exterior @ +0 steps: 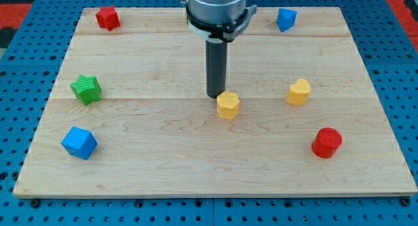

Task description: Push the hexagon diagonally to the yellow heart

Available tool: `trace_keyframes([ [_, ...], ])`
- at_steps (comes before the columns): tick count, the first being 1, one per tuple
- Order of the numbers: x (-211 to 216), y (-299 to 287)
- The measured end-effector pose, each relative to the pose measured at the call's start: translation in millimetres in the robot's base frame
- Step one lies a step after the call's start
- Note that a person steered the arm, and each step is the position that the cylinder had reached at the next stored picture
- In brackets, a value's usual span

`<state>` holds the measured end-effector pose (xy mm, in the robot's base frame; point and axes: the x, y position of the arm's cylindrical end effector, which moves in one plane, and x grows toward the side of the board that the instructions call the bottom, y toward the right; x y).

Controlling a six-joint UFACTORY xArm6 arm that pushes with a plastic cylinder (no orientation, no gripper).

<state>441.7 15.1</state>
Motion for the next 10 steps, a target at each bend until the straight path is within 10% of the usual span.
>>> trace_keyframes([
  [2, 36, 40],
  [3, 51, -54],
  [8, 80, -152],
  [10, 101, -72],
])
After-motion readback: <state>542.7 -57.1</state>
